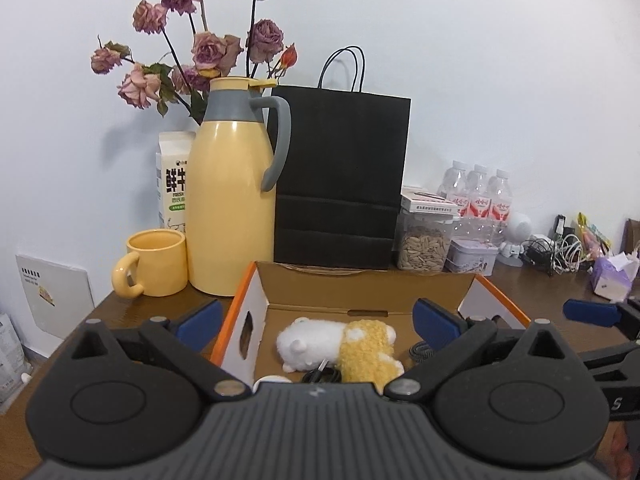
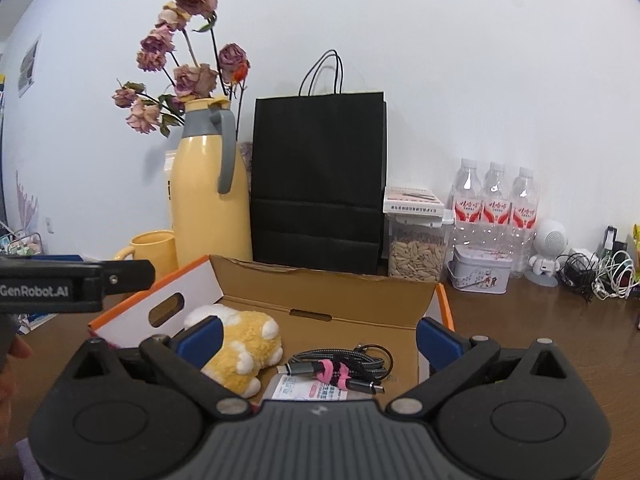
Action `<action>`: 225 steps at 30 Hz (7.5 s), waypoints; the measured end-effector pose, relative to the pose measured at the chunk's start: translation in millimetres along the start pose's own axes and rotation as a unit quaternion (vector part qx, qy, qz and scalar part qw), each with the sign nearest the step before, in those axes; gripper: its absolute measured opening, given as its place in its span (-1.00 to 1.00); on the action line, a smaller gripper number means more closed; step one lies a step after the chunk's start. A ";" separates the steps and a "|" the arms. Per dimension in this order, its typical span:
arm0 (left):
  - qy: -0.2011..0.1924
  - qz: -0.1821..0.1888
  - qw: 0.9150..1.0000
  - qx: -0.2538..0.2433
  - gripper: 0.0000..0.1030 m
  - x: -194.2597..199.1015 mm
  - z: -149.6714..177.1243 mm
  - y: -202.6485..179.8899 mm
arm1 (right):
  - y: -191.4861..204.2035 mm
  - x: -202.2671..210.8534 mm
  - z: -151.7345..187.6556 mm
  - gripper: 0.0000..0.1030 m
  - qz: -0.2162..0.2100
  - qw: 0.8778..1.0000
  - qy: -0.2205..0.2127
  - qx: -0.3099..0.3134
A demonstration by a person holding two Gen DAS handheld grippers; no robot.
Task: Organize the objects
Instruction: 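Move both tools back to the table, right gripper toward the navy pouch, then close the right gripper on the navy zippered pouch, then grasp a white bottle cap with the left gripper while the right gripper lifts the pouch, then carry the cap into the box with the left gripper while the right gripper drops the pouch in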
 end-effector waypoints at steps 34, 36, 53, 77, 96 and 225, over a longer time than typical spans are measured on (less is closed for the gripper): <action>0.068 -0.038 0.997 -0.015 1.00 84.8 66.6 64.2 | -7.5 98.0 88.1 1.00 0.025 0.997 0.078 -0.008; 0.071 -0.039 0.997 -0.013 1.00 84.2 68.1 65.7 | -11.7 97.8 91.6 1.00 0.031 0.996 0.083 -0.011; 0.090 -0.031 0.995 -0.009 1.00 84.1 79.9 60.9 | 4.5 78.7 99.9 1.00 0.023 0.993 0.110 -0.046; 0.090 -0.022 0.996 0.006 1.00 101.2 87.4 71.4 | 13.4 91.2 104.2 0.96 -0.010 0.991 0.130 0.001; 0.096 -0.014 0.995 0.014 1.00 102.1 92.8 73.6 | 12.5 71.1 119.2 0.99 -0.029 0.984 0.172 -0.030; 0.092 -0.014 0.996 -0.001 -0.88 -100.6 6.4 -12.2 | -39.1 -83.3 3.1 0.25 0.026 0.993 0.075 -0.084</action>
Point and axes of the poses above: each gripper's, at about its wrist camera, not at the fingertips, and x roughly against the way its jaws point, y to its left, z to its underside, the point moved 4 cm from there along -x, roughly the way its jaws point, and after that the axes turned 8 degrees about -z, right-handed, at the moved point
